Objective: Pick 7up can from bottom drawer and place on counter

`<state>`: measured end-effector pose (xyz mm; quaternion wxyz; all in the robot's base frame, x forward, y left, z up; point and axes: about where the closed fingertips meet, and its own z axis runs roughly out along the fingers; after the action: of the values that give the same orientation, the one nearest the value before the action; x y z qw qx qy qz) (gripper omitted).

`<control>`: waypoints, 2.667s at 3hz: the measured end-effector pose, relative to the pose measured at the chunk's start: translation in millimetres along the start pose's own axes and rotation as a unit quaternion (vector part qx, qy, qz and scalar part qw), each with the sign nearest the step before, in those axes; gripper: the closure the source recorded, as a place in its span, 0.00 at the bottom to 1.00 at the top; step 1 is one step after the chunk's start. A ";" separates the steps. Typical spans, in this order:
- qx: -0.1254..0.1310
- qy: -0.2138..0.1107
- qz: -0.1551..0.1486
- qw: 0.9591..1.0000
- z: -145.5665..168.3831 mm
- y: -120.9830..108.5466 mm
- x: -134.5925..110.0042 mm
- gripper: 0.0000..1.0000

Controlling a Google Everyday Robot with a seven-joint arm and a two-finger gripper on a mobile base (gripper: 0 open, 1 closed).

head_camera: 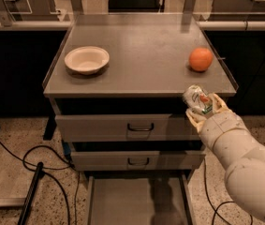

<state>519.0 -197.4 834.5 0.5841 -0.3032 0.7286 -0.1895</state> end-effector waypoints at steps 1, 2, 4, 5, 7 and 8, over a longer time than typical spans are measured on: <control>0.040 -0.027 0.002 0.999 8.2 -34.4 -29.3 1.00; 0.062 -0.057 0.020 0.996 20.2 -66.0 -63.6 1.00; 0.090 -0.064 0.044 0.993 33.3 -73.0 -68.4 1.00; 0.123 -0.081 0.095 0.985 67.3 -79.1 -84.9 1.00; 0.118 -0.096 0.147 0.977 94.6 -67.0 -99.4 1.00; 0.092 -0.092 0.143 0.981 101.0 -67.0 -107.6 1.00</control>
Offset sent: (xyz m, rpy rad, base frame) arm 0.0694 -0.0111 0.1257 0.1000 -0.2345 -0.0376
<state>645.7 -168.0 931.1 0.6952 -0.1573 0.6870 -0.1414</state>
